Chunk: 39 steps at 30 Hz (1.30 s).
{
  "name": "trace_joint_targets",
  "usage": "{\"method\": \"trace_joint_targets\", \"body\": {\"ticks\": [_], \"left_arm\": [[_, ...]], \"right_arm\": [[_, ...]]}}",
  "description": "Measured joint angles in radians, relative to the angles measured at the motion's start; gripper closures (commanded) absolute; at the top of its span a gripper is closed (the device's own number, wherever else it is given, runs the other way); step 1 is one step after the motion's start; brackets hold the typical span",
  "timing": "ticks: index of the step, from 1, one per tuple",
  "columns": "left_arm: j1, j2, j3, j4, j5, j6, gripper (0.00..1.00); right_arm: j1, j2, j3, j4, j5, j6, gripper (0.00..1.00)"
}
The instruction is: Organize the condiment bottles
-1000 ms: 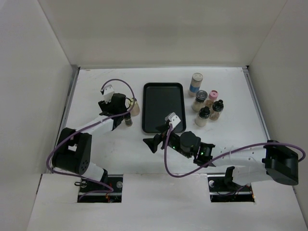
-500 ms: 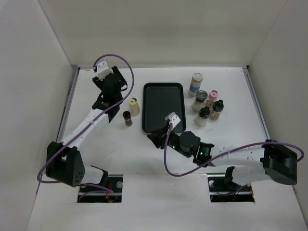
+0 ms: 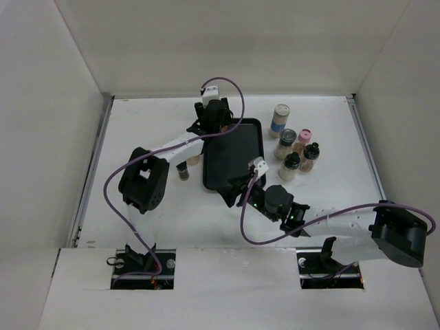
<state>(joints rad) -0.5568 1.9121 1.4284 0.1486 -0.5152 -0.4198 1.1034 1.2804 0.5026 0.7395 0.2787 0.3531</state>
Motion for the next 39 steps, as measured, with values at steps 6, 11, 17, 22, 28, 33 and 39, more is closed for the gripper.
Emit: {"method": "trace_joint_targets", "body": {"ticks": [6, 11, 17, 22, 28, 33, 39], "left_arm": [[-0.008, 0.129, 0.043, -0.032, 0.028, 0.0, 0.66], [-0.004, 0.166, 0.066, -0.034, 0.03, 0.001, 0.64], [0.003, 0.206, 0.097, -0.025, 0.028, 0.001, 0.53], [0.006, 0.235, 0.113, -0.01, 0.022, 0.005, 0.4], [0.004, 0.229, 0.113, 0.02, 0.019, 0.005, 0.12], [-0.002, 0.121, 0.051, 0.041, 0.027, 0.006, 0.11], [-0.004, -0.222, -0.18, 0.087, 0.031, 0.006, 0.23]], "right_arm": [[-0.044, -0.051, -0.051, 0.042, -0.005, 0.034, 0.32], [-0.064, -0.069, -0.061, 0.062, -0.01, 0.055, 0.28], [-0.069, -0.079, -0.061, 0.082, -0.018, 0.066, 0.22], [-0.069, -0.087, -0.062, 0.084, -0.032, 0.069, 0.22], [-0.069, -0.096, -0.073, 0.086, -0.048, 0.07, 0.19], [-0.069, -0.096, -0.074, 0.092, -0.056, 0.07, 0.23], [-0.069, -0.096, -0.074, 0.099, -0.075, 0.07, 0.6]]}}
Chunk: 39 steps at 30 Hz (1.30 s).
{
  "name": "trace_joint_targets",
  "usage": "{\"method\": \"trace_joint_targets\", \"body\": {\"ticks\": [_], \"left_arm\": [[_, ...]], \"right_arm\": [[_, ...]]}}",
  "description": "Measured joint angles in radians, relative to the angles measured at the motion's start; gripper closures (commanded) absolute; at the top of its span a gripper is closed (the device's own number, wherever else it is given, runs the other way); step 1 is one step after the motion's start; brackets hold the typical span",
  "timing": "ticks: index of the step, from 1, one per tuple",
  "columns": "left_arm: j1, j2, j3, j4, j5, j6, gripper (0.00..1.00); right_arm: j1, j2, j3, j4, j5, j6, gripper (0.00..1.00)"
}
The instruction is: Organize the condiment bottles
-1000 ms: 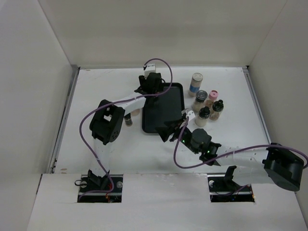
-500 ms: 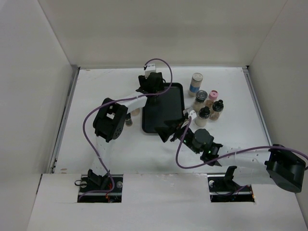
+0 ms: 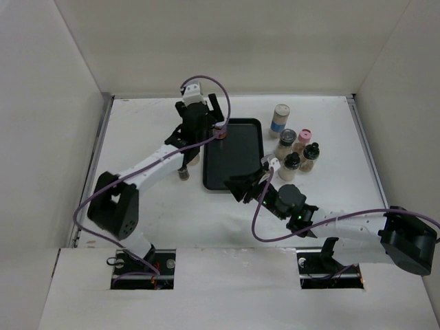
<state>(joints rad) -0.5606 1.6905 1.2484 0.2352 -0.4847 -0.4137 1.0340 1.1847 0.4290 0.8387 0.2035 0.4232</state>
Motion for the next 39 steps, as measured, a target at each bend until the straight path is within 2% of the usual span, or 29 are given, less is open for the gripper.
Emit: {"method": "trace_joint_targets", "body": {"ticks": [3, 5, 8, 12, 17, 26, 31, 36, 39], "left_arm": [[0.015, -0.148, -0.109, 0.001, -0.006, 0.0, 0.24], [0.033, -0.212, -0.173, -0.019, -0.012, 0.0, 0.22], [0.058, -0.251, -0.25, -0.071, -0.026, 0.0, 0.22], [0.087, -0.253, -0.312, -0.145, -0.031, 0.004, 0.27], [0.104, -0.221, -0.32, -0.18, -0.031, 0.007, 0.29], [0.104, -0.143, -0.316, -0.163, 0.001, 0.006, 0.29], [0.104, -0.102, -0.307, -0.156, 0.019, 0.006, 0.37], [0.104, -0.051, -0.298, -0.15, 0.026, 0.008, 0.62], [0.106, -0.051, -0.292, -0.149, 0.028, 0.009, 0.66]], "right_arm": [[0.0, 0.001, 0.0, 0.0, -0.005, 0.003, 0.58], [0.0, 0.003, 0.0, 0.0, -0.008, 0.006, 0.46], [0.0, 0.01, 0.0, 0.0, -0.013, 0.009, 0.34], [-0.001, 0.027, 0.0, -0.001, -0.016, 0.016, 0.25], [-0.007, 0.037, 0.0, -0.002, -0.021, 0.019, 0.21], [-0.007, 0.054, 0.002, -0.003, -0.037, 0.019, 0.21], [-0.007, 0.067, 0.006, -0.008, -0.045, 0.019, 0.21], [-0.007, 0.067, 0.008, -0.009, -0.048, 0.021, 0.21], [-0.008, 0.067, 0.008, -0.009, -0.048, 0.022, 0.22]]}}
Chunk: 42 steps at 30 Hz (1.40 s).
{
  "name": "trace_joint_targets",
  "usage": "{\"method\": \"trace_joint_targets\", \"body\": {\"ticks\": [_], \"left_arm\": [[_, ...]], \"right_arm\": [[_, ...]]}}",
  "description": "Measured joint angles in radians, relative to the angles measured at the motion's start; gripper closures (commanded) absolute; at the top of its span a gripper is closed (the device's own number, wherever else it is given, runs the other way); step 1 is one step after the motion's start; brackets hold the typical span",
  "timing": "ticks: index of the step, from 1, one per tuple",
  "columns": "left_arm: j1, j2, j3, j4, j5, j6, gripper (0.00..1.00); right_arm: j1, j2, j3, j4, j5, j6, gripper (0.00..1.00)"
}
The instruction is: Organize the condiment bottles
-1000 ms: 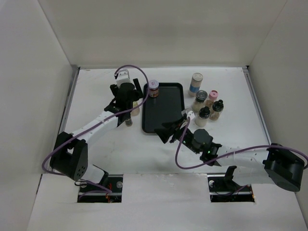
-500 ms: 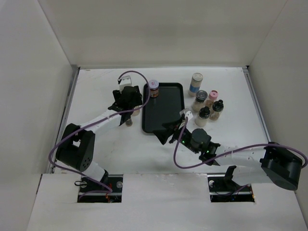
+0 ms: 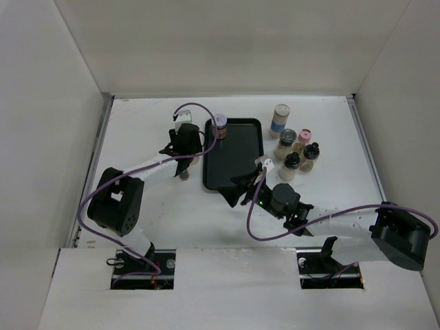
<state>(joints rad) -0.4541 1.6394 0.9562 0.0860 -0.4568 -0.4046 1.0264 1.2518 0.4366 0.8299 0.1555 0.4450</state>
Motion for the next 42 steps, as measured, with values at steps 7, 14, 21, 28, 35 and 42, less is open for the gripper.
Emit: {"method": "trace_joint_targets", "body": {"ticks": [7, 14, 21, 28, 35, 42], "left_arm": [[-0.005, -0.013, 0.069, 0.006, -0.02, 0.019, 0.67], [-0.059, 0.006, 0.235, 0.043, -0.011, 0.035, 0.67], [-0.131, 0.143, 0.316, 0.052, 0.005, 0.037, 0.67], [-0.149, 0.217, 0.34, 0.005, 0.018, 0.036, 0.67], [-0.15, 0.225, 0.348, -0.027, 0.016, 0.038, 0.68], [-0.144, 0.107, 0.27, -0.031, -0.002, 0.04, 0.68]], "right_arm": [[0.0, 0.0, 0.0, 0.0, -0.005, 0.001, 0.22], [-0.006, 0.0, 0.0, 0.0, -0.006, 0.002, 0.21], [-0.013, 0.0, 0.0, 0.0, -0.006, 0.004, 0.19], [-0.026, 0.0, 0.0, 0.0, -0.006, 0.006, 0.18], [-0.032, 0.0, 0.0, 0.0, -0.006, 0.014, 0.18], [-0.041, -0.001, 0.0, 0.0, -0.006, 0.022, 0.17]]}}
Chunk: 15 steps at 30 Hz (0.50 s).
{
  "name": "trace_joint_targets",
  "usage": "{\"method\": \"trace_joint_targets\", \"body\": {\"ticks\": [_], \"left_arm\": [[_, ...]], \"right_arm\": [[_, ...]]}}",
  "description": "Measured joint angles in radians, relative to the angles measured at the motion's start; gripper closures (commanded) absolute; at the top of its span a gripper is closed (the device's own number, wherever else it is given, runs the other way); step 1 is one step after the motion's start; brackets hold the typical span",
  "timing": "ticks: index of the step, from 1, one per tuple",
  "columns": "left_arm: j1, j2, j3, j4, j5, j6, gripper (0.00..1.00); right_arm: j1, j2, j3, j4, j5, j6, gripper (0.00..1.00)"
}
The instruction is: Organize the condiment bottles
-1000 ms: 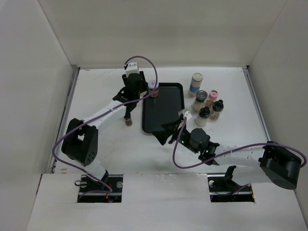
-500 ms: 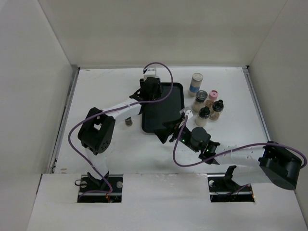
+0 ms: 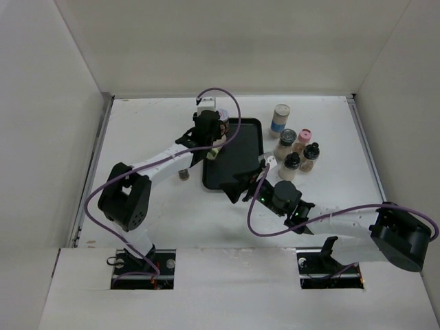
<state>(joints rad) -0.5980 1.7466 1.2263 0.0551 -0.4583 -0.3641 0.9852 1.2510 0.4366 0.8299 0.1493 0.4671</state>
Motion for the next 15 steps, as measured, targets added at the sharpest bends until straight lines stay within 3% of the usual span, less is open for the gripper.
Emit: {"method": "trace_joint_targets", "body": {"ticks": [5, 11, 12, 15], "left_arm": [[0.002, -0.094, -0.035, -0.008, -0.001, -0.002, 0.68], [0.002, -0.094, -0.036, -0.042, 0.023, -0.003, 0.68], [0.0, -0.093, -0.037, -0.047, 0.024, -0.004, 0.68], [-0.01, -0.093, -0.061, -0.047, 0.03, -0.01, 0.66]], "right_arm": [[-0.002, -0.003, 0.0, 0.0, 0.0, 0.001, 0.17], [-0.004, -0.009, 0.0, 0.0, 0.0, 0.002, 0.21], [-0.005, -0.009, 0.0, -0.001, 0.0, 0.002, 0.26], [-0.017, -0.009, 0.0, -0.006, 0.002, 0.007, 0.53]]}}
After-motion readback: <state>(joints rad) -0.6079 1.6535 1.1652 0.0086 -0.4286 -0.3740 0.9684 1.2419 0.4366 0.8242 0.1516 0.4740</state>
